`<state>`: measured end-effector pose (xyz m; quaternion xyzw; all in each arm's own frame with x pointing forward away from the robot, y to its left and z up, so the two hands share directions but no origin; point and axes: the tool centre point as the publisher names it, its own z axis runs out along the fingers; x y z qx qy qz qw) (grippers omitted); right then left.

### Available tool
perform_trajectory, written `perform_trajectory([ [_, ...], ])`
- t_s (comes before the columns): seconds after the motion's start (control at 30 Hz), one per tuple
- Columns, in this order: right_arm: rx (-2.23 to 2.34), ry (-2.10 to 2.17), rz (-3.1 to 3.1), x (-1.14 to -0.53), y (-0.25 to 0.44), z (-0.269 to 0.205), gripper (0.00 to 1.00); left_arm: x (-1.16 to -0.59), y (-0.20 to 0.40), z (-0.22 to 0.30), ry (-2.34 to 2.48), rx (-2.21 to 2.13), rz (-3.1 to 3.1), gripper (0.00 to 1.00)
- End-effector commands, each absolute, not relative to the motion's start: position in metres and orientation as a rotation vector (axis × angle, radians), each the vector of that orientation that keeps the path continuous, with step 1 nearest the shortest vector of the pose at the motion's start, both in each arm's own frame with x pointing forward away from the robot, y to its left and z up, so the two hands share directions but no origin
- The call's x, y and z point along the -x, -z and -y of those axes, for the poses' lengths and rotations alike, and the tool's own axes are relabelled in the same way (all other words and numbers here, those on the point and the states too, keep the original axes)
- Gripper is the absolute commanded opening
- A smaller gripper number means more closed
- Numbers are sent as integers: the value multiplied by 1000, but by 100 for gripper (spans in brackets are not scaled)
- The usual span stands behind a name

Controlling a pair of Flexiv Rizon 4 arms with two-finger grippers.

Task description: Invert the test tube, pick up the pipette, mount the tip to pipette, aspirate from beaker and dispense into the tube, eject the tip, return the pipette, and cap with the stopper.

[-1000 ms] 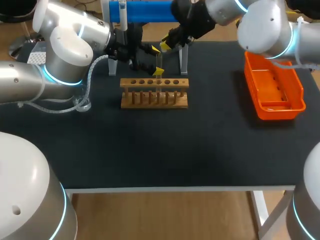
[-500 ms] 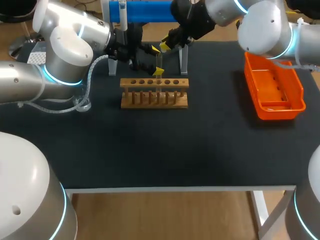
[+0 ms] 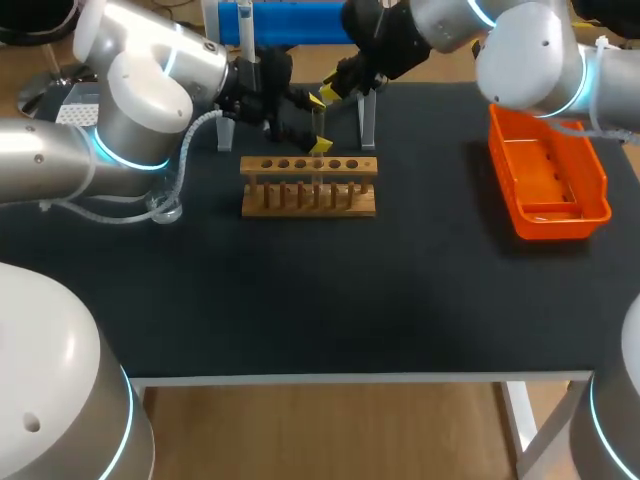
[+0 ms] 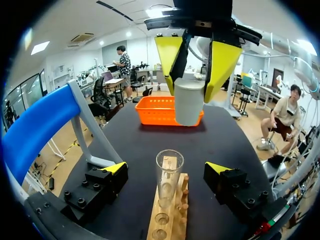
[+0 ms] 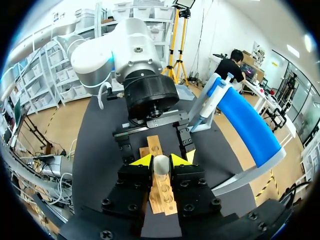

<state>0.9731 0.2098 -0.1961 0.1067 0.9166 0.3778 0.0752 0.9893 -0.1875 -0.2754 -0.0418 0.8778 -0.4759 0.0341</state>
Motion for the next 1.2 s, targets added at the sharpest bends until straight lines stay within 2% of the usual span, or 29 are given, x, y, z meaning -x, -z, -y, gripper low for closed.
perform_trajectory([
  [0.03, -320, -1127, -2755, -973, 194, -209, 0, -991, 278, 192, 1458, 130, -2703, 100],
  [1.2, -332, -1120, -2759, -974, 195, -211, 0, -990, 287, 194, 1486, 164, -2687, 100],
])
